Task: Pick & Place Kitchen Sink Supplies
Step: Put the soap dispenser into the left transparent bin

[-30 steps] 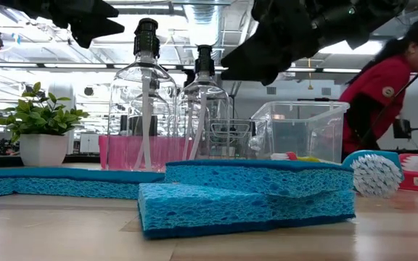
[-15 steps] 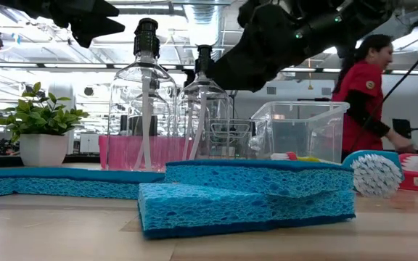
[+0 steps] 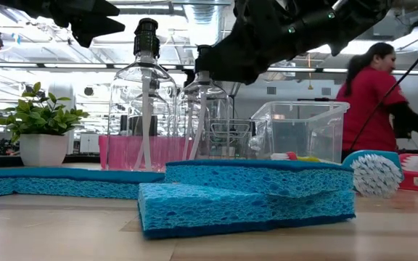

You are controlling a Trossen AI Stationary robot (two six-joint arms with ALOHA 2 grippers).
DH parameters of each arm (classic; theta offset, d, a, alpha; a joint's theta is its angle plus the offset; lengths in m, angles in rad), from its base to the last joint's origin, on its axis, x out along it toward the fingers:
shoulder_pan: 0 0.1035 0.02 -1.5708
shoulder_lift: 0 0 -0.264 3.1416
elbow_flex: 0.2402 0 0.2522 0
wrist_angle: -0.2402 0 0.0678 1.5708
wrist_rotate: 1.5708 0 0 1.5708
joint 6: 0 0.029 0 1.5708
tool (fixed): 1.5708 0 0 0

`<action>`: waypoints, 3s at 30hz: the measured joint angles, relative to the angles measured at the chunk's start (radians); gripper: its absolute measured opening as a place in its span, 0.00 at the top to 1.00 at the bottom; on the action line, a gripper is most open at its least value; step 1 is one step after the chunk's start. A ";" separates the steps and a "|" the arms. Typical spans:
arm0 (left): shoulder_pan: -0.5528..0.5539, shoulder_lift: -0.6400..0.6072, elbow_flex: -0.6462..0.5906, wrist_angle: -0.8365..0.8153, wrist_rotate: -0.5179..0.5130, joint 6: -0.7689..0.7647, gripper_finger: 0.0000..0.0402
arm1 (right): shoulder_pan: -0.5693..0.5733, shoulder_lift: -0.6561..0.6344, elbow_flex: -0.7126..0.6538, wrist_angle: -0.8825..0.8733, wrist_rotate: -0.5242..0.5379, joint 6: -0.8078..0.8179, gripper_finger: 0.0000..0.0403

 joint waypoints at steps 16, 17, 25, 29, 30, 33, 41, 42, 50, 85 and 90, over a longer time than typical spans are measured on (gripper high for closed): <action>0.000 0.000 0.000 0.000 0.000 0.000 0.49 | 0.000 0.000 0.000 0.048 -0.003 -0.014 0.25; 0.000 0.000 0.000 0.000 0.000 0.000 0.49 | 0.000 0.000 0.000 0.050 -0.003 -0.014 0.25; 0.000 0.000 0.000 0.000 0.000 0.000 0.49 | -0.007 0.000 -0.001 0.055 -0.003 0.025 0.25; 0.000 0.000 0.000 0.000 0.000 0.000 0.49 | -0.013 0.000 -0.001 0.058 -0.003 0.032 0.25; 0.000 0.000 0.000 0.000 0.000 0.000 0.49 | -0.013 0.000 -0.001 0.058 -0.002 0.036 0.25; 0.000 0.000 0.000 0.000 0.000 0.000 0.49 | -0.013 0.000 -0.001 0.059 -0.002 0.039 0.26; 0.000 0.000 0.000 0.000 0.000 0.000 0.49 | -0.013 0.000 -0.001 0.059 -0.003 0.039 0.42; 0.000 0.000 0.000 0.000 0.000 0.000 0.49 | -0.013 0.000 -0.001 0.059 -0.003 0.039 0.45; 0.000 0.000 0.000 0.000 0.000 0.000 0.49 | -0.013 0.000 -0.001 0.060 -0.003 0.039 0.69; 0.000 0.000 0.000 -0.001 0.000 0.001 0.49 | 0.009 -0.089 -0.001 -0.023 -0.006 0.091 0.71; 0.000 0.000 0.000 0.000 0.000 0.000 0.49 | 0.021 -0.162 -0.002 -0.085 -0.005 0.091 0.70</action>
